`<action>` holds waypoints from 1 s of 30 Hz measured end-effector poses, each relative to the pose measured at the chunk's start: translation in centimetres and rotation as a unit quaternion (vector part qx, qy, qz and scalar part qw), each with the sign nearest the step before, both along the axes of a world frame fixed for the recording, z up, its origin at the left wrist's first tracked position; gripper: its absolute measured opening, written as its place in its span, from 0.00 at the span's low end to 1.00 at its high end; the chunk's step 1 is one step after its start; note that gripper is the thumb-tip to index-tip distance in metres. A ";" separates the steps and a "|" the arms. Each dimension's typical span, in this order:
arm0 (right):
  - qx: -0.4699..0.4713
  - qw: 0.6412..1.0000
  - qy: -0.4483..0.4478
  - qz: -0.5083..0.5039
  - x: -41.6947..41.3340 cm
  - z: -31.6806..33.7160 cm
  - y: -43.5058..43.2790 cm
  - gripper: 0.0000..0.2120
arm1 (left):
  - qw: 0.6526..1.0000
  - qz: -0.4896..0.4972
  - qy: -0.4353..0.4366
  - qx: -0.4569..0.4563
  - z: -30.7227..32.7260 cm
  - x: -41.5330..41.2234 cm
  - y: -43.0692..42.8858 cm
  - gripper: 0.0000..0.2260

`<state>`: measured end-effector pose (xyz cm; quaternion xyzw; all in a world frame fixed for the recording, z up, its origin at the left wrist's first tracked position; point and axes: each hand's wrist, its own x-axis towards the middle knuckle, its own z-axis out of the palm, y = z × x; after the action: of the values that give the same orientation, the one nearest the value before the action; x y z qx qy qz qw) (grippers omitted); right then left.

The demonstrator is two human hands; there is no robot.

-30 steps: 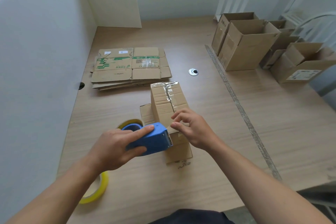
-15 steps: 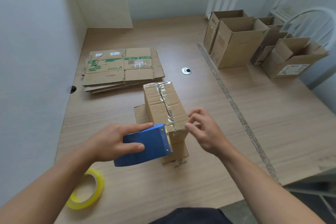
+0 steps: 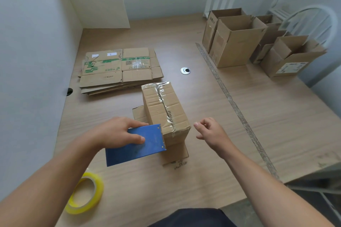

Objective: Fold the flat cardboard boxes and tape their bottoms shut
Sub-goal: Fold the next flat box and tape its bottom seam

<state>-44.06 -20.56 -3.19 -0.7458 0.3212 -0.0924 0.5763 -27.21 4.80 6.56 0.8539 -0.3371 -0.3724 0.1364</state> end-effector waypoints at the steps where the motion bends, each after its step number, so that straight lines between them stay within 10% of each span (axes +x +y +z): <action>1: 0.000 1.000 0.006 -0.003 0.0 -0.3 0.1 0.13 | 1.000 -0.001 0.000 0.007 -0.1 0.1 -0.2 0.19; 11: 0.015 0.998 0.064 -0.013 1.4 -1.6 0.0 0.16 | 0.999 0.015 0.030 0.019 -0.7 0.6 -0.8 0.13; 18: 0.275 0.949 0.133 -0.082 1.0 -2.7 2.0 0.15 | 0.999 0.015 0.038 0.023 -0.7 0.6 -0.8 0.14; 24: 0.073 0.992 0.068 -0.076 0.7 -1.4 2.0 0.15 | 0.999 0.010 0.027 0.027 -1.0 0.6 -0.6 0.15; 30: 0.100 0.992 0.077 -0.032 0.8 -0.1 1.6 0.12 | 0.999 0.011 0.028 0.027 -1.4 0.9 -0.6 0.14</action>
<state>-43.26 -18.94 -3.32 -0.6790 0.3958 -0.0202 0.6180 -26.34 4.17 5.19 0.8502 -0.3138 -0.4031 0.1270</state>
